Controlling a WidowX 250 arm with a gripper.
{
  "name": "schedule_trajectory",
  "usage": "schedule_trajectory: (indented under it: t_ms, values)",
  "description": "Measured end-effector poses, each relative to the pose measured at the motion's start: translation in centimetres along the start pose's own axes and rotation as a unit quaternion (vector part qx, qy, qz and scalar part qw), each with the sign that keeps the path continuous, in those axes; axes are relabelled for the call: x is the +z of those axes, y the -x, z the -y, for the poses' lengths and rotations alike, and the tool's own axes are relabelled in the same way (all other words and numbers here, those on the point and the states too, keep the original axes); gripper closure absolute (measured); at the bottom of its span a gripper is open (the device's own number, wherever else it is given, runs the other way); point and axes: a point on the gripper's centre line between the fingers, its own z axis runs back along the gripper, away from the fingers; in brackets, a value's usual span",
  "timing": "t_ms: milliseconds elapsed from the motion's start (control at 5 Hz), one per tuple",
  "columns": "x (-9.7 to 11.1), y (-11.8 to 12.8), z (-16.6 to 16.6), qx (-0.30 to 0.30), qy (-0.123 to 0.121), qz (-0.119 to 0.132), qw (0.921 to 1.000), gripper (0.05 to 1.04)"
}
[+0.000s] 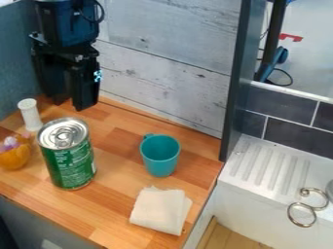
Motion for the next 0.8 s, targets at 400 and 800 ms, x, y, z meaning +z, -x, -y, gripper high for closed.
schedule_trajectory:
  t_ms: [400,800]
  values:
    - [-2.6,2.2,-0.2,0.018,0.019,-0.041,0.9988,0.079]
    - [-4.0,7.6,-0.5,0.045,-0.023,-0.109,0.9928,0.079]
